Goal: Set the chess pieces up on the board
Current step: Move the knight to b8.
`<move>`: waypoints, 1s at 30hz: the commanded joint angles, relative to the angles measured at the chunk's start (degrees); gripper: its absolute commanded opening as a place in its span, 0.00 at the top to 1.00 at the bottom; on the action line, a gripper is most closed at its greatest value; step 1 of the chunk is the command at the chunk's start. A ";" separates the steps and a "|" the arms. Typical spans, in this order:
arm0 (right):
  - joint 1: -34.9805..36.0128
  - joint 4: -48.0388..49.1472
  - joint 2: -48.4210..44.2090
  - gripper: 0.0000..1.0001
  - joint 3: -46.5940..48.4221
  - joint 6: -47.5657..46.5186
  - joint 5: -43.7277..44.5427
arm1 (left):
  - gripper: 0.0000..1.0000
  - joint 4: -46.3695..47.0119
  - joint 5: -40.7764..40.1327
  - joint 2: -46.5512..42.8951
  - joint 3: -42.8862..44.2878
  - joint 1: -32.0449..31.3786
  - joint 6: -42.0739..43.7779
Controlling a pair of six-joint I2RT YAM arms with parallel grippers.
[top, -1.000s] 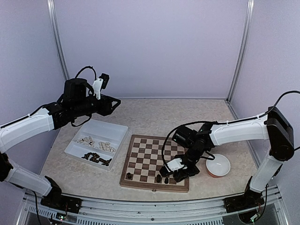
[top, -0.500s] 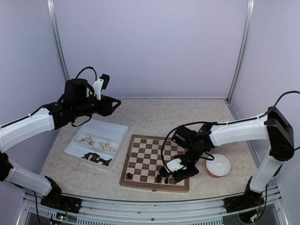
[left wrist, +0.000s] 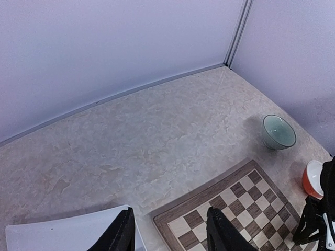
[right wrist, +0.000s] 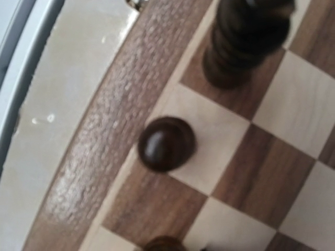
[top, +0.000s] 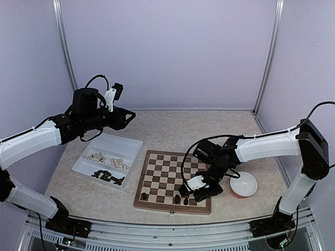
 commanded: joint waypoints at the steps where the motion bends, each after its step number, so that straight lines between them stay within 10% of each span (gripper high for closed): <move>1: -0.67 -1.51 -0.11 0.74 -1.27 0.52 1.01 | 0.53 0.17 0.98 0.14 1.42 -0.41 0.02; 30: 2.73 -2.08 3.82 0.79 2.19 2.63 -2.61 | 0.53 0.12 1.49 -0.08 1.42 -0.41 0.02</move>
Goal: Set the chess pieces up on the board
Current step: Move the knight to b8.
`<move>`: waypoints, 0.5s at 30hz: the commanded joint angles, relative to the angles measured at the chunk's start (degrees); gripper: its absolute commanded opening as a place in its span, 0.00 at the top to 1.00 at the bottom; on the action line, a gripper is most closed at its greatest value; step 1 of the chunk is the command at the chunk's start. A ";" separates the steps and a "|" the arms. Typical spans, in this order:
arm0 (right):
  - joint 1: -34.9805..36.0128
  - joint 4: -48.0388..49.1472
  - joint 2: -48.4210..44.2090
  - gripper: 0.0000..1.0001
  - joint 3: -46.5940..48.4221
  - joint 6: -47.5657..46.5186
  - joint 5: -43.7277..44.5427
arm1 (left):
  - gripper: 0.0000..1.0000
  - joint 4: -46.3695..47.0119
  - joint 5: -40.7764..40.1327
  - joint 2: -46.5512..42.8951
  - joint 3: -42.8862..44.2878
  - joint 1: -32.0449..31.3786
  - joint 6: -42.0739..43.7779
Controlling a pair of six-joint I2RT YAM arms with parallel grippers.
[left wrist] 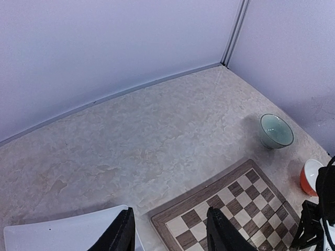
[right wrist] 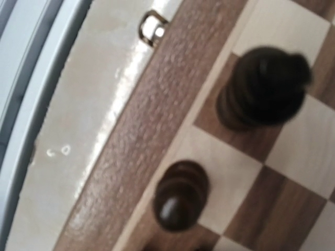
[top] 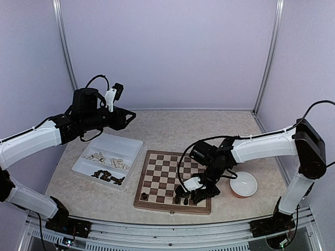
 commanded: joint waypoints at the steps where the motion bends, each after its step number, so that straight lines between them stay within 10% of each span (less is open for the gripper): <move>1: 0.89 -1.87 1.85 0.79 0.58 0.83 0.14 | 0.53 0.15 0.68 -0.12 1.42 -0.41 0.01; 15: -2.22 -1.60 -2.76 0.69 -2.09 0.41 4.09 | 0.53 0.05 0.98 0.23 1.51 -0.41 -0.07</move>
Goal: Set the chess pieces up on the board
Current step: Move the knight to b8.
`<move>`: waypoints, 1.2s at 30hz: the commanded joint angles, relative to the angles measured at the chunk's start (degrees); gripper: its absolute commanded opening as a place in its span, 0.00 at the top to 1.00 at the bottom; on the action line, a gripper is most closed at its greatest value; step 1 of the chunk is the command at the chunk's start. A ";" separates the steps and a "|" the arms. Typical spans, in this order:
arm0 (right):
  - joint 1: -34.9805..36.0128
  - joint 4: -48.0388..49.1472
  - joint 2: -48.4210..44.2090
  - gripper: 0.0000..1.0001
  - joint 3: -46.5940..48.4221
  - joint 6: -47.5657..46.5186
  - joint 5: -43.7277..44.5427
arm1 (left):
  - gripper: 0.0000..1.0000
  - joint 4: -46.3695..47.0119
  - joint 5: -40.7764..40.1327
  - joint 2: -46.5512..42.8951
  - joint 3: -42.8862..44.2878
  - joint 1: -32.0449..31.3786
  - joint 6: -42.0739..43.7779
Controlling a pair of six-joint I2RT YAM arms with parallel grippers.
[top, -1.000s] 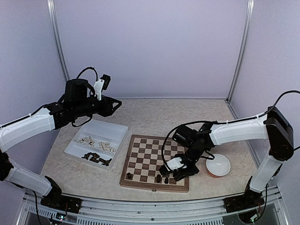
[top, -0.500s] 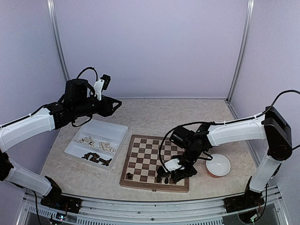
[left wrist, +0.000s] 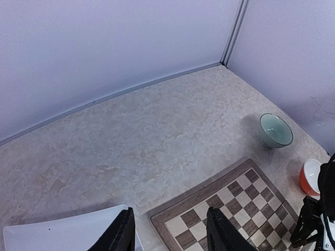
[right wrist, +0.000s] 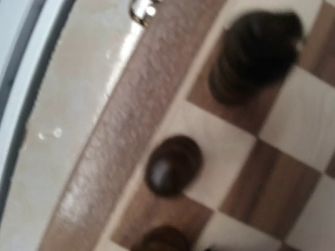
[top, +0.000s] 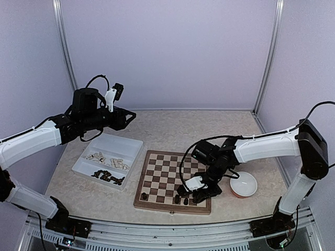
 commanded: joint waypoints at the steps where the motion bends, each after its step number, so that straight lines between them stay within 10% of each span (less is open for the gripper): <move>1: -1.62 -1.50 -1.36 0.70 -1.26 -0.15 1.80 | 0.53 0.11 0.82 0.31 1.51 -0.41 -0.08; 36: 1.66 -2.81 2.97 0.76 1.00 0.34 -1.68 | 0.53 -0.15 1.30 0.49 1.60 -0.85 0.02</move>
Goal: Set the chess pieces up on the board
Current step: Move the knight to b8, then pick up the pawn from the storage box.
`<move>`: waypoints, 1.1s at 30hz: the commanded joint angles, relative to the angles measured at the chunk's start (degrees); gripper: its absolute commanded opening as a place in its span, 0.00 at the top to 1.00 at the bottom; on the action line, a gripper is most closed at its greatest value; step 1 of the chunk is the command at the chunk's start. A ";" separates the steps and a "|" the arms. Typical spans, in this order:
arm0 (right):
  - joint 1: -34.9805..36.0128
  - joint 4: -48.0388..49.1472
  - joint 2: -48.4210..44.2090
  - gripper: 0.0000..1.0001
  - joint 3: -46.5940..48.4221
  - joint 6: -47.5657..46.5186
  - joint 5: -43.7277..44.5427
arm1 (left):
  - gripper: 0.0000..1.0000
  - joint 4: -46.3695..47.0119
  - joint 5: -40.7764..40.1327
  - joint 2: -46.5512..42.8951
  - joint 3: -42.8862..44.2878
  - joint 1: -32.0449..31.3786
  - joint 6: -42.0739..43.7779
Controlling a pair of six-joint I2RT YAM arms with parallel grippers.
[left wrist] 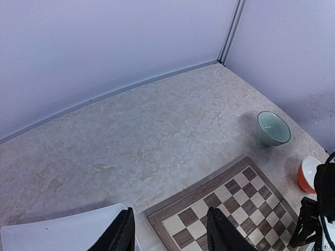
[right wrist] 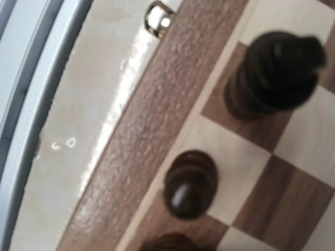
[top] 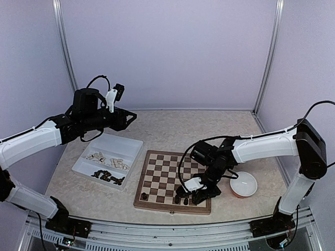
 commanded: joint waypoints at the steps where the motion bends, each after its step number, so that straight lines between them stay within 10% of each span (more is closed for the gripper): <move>1: 0.83 -1.88 2.04 0.76 0.34 0.36 0.01 | 0.53 0.08 0.91 0.43 1.60 -0.50 0.00; 24: 0.61 -0.98 -0.18 0.68 -0.82 0.09 3.56 | 0.53 -0.16 0.17 0.82 1.54 -0.76 0.35; 33: -7.21 -10.08 -11.61 0.54 1.52 -2.45 1.14 | 0.52 -15.40 -18.81 3.36 5.52 -6.77 -9.11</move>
